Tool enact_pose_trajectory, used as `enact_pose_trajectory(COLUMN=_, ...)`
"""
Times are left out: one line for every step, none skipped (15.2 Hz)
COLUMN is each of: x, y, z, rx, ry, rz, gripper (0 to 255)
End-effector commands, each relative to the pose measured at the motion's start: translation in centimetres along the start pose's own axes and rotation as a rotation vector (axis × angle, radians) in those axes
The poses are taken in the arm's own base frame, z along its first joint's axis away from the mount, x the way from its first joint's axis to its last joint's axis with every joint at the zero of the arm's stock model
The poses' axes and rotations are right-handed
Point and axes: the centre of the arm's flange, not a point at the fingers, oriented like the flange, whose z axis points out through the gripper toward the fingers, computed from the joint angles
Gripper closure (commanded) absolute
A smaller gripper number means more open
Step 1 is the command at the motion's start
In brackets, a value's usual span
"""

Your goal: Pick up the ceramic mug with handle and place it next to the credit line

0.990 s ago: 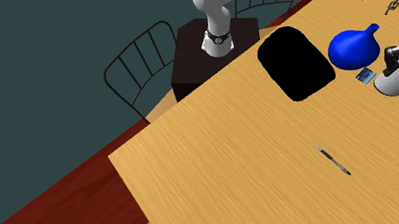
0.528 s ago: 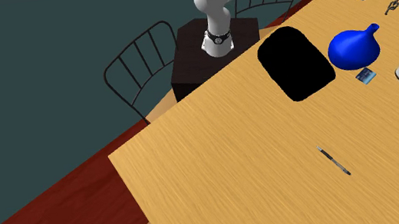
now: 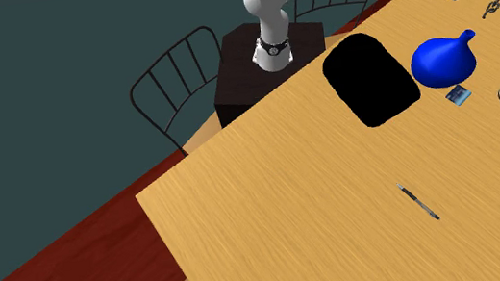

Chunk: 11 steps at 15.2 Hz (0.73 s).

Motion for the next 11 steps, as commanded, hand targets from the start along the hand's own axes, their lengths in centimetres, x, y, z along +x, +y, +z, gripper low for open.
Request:
enact_pose_trajectory(x=-0.1, y=0.2, z=1.0, rx=0.001, ry=0.000, rz=0.000, gripper=255)
enact_pose_trajectory(x=-0.2, y=0.2, z=1.6, rx=0.001, ry=0.000, rz=0.000, gripper=255)
enact_pose_trajectory(x=-0.2, y=0.3, z=2.1, rx=0.001, ry=0.000, rz=0.000, gripper=255)
enact_pose_trajectory(x=-0.2, y=0.3, z=2.6, rx=0.001, ry=0.000, rz=0.000, gripper=255)
enact_pose_trajectory(x=-0.2, y=0.3, z=3.1, rx=0.001, ry=0.000, rz=0.000, gripper=255)
enact_pose_trajectory(x=-0.3, y=0.4, z=3.7, rx=0.001, ry=0.000, rz=0.000, gripper=255)
enact_pose_trajectory(x=-0.3, y=0.4, z=4.2, rx=0.001, ry=0.000, rz=0.000, gripper=255)
enact_pose_trajectory(x=-0.3, y=0.4, z=4.7, rx=0.001, ry=0.000, rz=0.000, gripper=255)
enact_pose_trajectory(x=-0.4, y=0.5, z=5.2, rx=0.001, ry=0.000, rz=0.000, gripper=255)
enact_pose_trajectory(x=-0.4, y=0.5, z=5.8, rx=0.001, ry=0.000, rz=0.000, gripper=255)
enact_pose_trajectory(x=-0.4, y=0.6, z=6.3, rx=0.001, ry=0.000, rz=0.000, gripper=255)
